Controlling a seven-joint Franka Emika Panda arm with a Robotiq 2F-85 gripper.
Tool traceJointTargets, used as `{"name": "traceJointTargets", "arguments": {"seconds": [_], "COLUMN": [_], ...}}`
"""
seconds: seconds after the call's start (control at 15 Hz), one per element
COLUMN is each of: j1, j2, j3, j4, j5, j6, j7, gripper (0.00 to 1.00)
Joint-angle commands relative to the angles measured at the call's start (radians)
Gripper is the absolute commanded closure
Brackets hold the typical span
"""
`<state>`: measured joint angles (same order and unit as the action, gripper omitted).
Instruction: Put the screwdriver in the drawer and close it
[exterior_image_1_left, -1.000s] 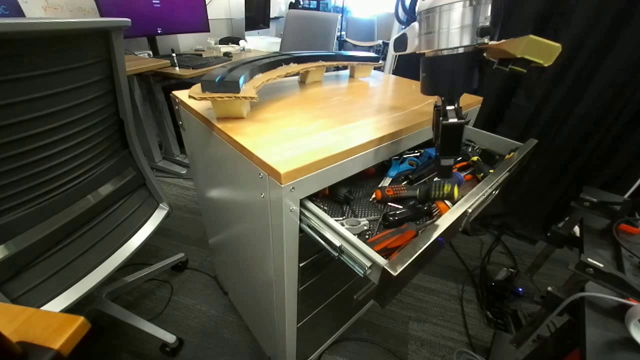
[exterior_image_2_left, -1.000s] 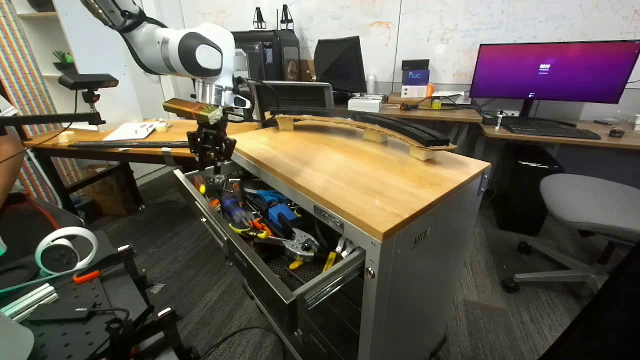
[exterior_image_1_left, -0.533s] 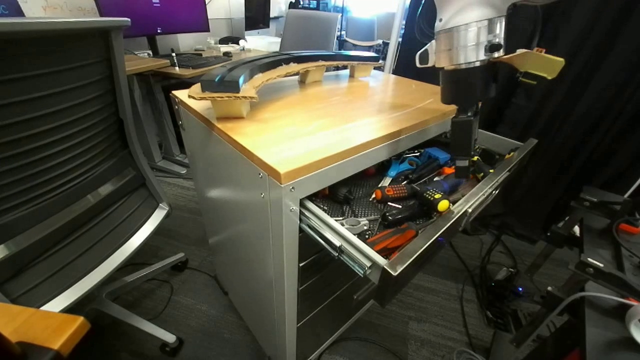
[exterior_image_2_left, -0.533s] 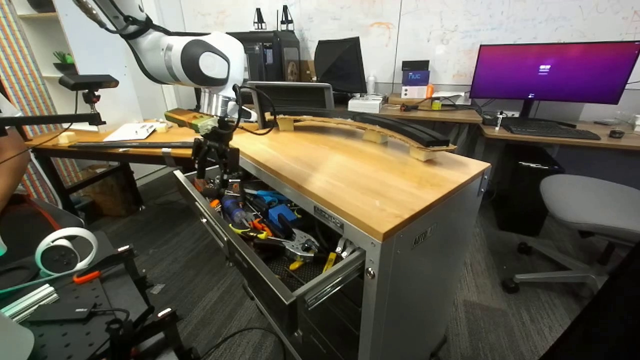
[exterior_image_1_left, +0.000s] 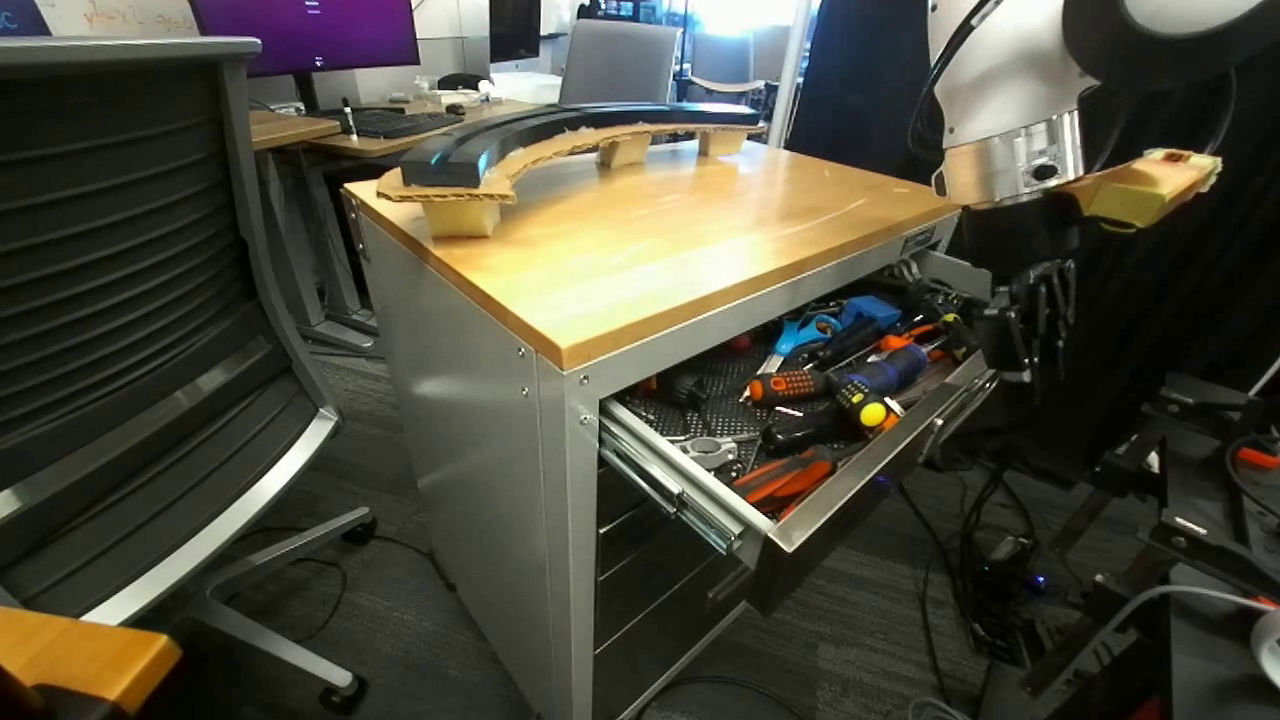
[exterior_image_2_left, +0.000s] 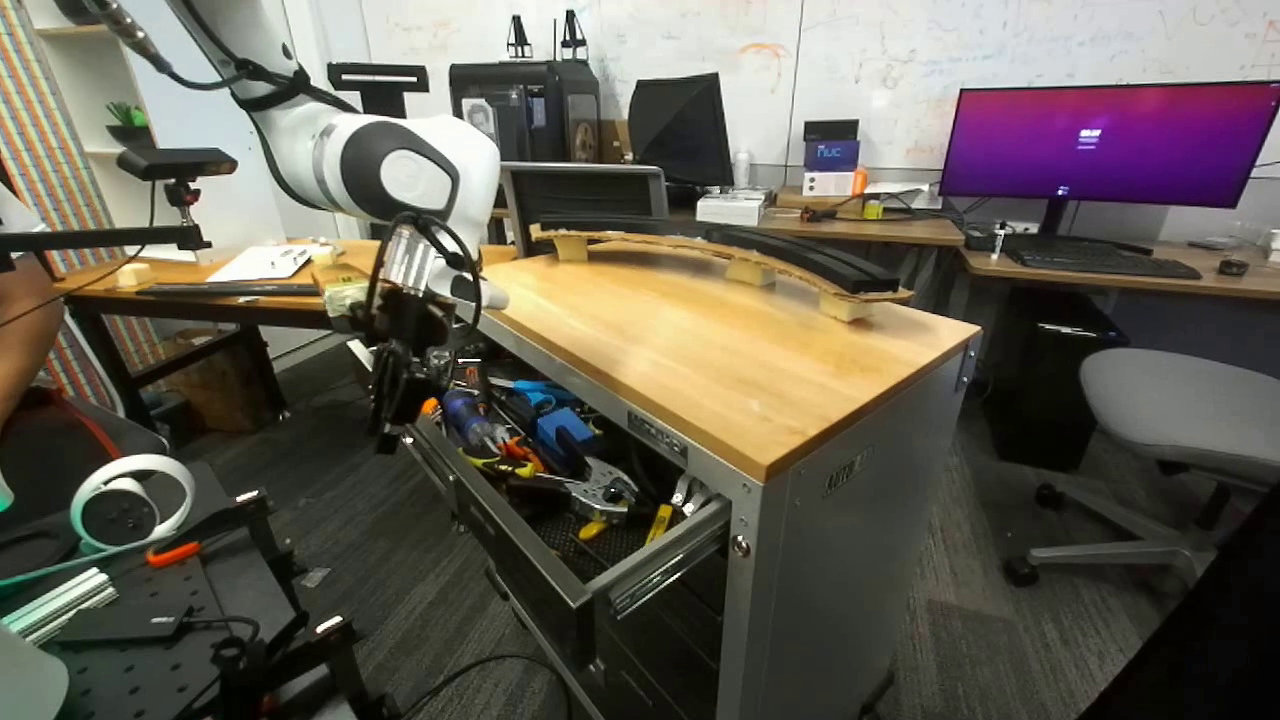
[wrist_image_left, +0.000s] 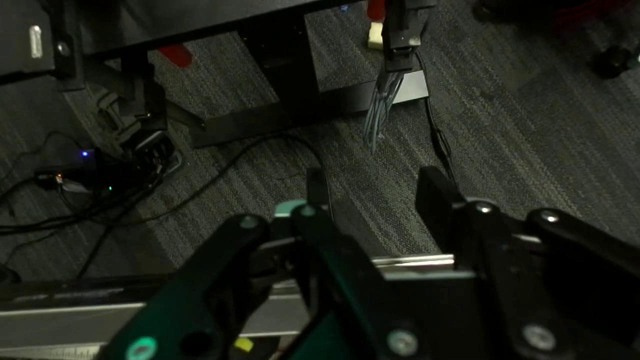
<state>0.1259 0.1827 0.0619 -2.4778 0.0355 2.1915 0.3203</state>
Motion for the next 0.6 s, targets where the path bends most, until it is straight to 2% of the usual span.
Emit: {"name": "traceJointTargets", "arguments": {"seconds": [0.0, 0.07, 0.2, 0.27, 0.33, 0.53], "j1": [0.011, 0.025, 0.047, 0.058, 0.051, 0.064], "j2": [0.010, 0.016, 0.038, 0.046, 0.061, 0.098], "j3": [0.012, 0.015, 0.020, 0.014, 0.015, -0.005], "j4": [-0.025, -0.023, -0.008, 0.007, 0.029, 0.066], "j5": [0.024, 0.001, -0.027, -0.060, -0.031, -0.047], "j6": [0.172, 0.253, 0.338, 0.367, 0.403, 0.523], "j7": [0.053, 0.083, 0.119, 0.146, 0.141, 0.183], "gripper": [0.80, 0.89, 0.97, 0.97, 0.99, 0.94]}}
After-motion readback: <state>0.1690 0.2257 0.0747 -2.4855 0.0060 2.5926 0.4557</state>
